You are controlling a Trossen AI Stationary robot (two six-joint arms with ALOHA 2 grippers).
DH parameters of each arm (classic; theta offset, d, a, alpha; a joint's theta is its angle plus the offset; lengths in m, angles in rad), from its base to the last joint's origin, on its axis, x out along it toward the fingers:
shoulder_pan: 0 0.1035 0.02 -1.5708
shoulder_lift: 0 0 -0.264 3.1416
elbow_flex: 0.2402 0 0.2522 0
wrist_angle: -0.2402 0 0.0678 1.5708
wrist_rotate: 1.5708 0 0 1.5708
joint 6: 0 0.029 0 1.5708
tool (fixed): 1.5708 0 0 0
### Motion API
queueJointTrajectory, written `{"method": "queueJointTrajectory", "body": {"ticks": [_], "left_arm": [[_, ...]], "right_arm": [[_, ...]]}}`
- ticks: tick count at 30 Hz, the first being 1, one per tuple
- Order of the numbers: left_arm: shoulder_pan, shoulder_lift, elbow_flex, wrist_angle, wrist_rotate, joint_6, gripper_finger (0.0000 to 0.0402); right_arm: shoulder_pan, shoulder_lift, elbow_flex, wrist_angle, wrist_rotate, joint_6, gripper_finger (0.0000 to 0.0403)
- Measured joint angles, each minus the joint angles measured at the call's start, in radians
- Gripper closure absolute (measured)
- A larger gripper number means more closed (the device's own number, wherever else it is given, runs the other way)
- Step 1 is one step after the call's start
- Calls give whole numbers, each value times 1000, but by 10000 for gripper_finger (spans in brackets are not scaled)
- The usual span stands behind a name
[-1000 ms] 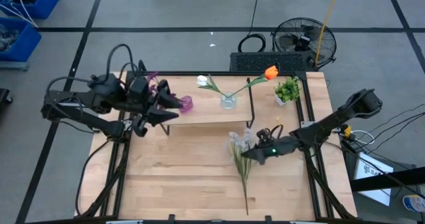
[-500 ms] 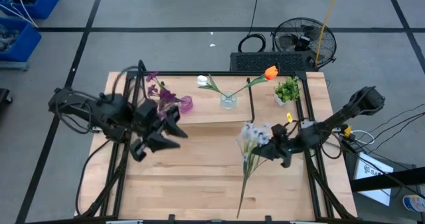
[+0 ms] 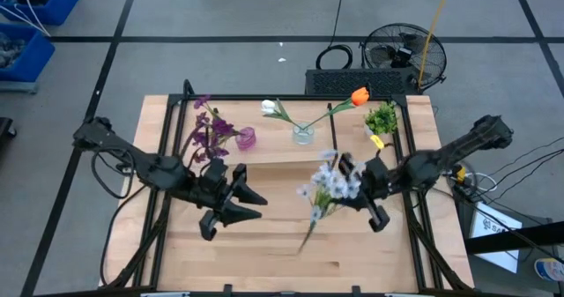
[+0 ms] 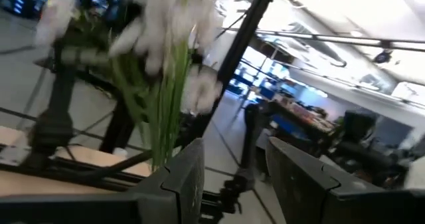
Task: Pick and place flowers into a vace then onto a shelf
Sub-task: Put the white flowers into the violet vase on the shelf
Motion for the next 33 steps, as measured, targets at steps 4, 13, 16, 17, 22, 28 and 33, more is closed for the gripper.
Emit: {"method": "queueJointTrajectory", "body": {"ticks": [4, 13, 16, 17, 22, 28, 33], "left_arm": [[-26, 0, 0, -2, -84, 72, 236], [-8, 13, 1, 2, -247, 200, 236], [12, 35, 0, -11, -246, 183, 236], [17, 37, 0, -15, -240, 180, 236], [31, 53, 1, -6, -193, 152, 236], [38, 51, 0, -37, -193, 145, 236], [53, 52, 0, -44, -193, 164, 245]], "right_arm": [[-20, 12, 135, -55, 150, -60, 403], [-65, 120, 159, -53, 151, 24, 403], [-90, 177, 158, 8, 110, 45, 403], [-100, 189, 158, 23, 96, 47, 403], [-136, 226, 158, 41, 94, 54, 403], [-149, 252, 158, 57, 93, 77, 403], [-151, 259, 158, 61, 94, 79, 403]]}}
